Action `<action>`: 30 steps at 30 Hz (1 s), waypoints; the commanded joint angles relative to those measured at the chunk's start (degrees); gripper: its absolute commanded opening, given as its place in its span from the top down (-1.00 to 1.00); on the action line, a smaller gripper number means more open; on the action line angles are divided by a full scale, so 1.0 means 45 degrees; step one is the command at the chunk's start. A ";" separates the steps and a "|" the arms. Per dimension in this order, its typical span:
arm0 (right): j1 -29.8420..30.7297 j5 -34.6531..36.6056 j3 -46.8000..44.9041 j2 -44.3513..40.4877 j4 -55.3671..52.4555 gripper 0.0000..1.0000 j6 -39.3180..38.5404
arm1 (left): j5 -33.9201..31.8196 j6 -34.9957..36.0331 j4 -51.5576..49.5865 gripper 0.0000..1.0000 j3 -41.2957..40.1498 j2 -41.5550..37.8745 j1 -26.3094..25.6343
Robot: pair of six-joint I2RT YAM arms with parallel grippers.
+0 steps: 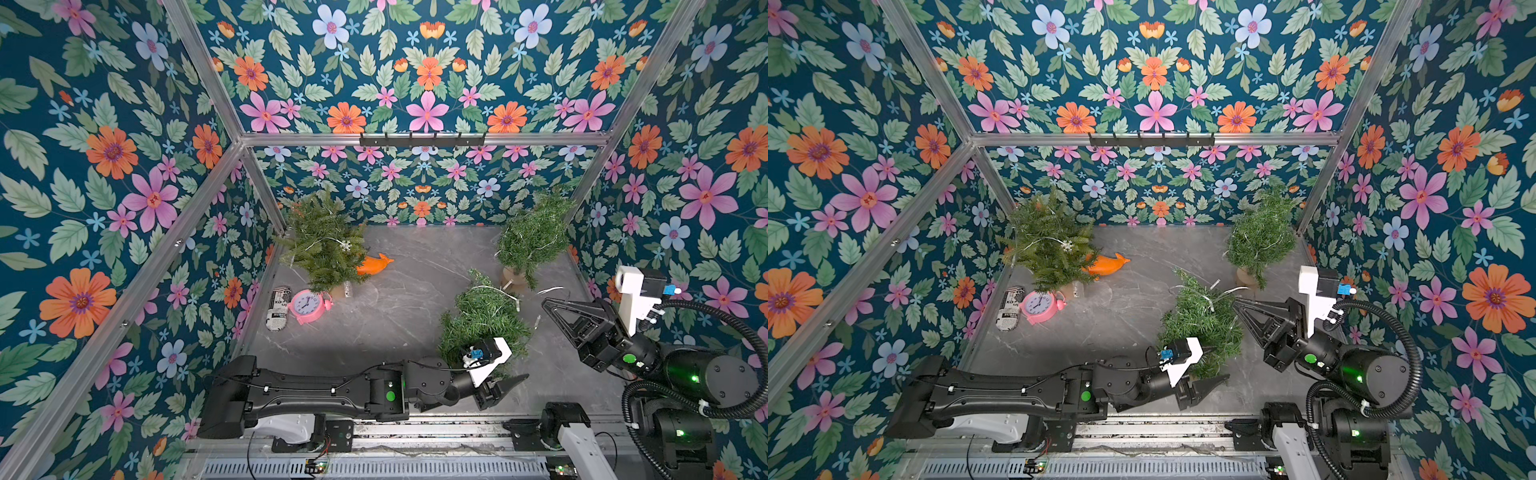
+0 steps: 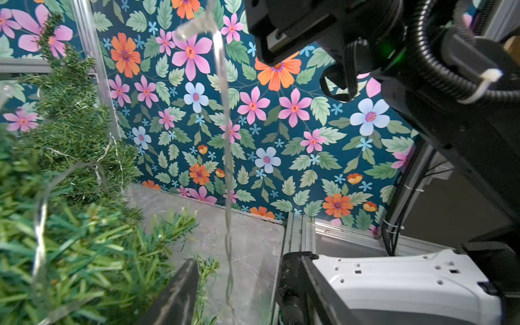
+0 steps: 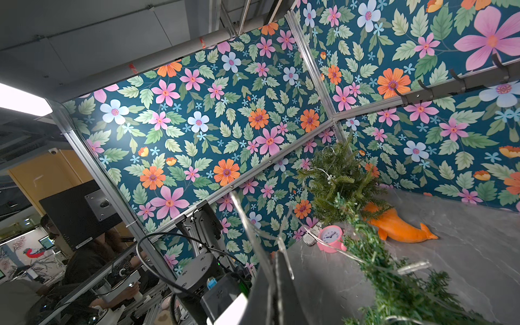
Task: Wrap string light around the christmas tree
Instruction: Wrap the light string around the Christmas tree.
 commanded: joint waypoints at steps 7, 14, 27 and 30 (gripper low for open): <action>-0.0006 0.0058 0.0038 -0.0058 0.0828 1.00 0.0399 | 0.0053 -0.0015 0.0366 0.03 0.0206 0.0382 -0.0020; -0.0007 0.0315 -0.0018 -0.0112 0.0625 1.00 0.0256 | 0.0882 -0.0356 -0.0064 0.88 0.0288 0.0355 -0.0048; -0.0009 0.2066 -0.0385 -0.0917 -0.3062 0.87 -0.2492 | 0.1254 -0.1797 -0.3180 1.00 0.0387 -0.1297 -0.0320; 0.0007 0.3369 -0.0754 -0.1299 -0.4287 0.93 -0.3242 | 0.1332 -0.1918 -0.3810 1.00 0.0429 -0.1675 -0.0486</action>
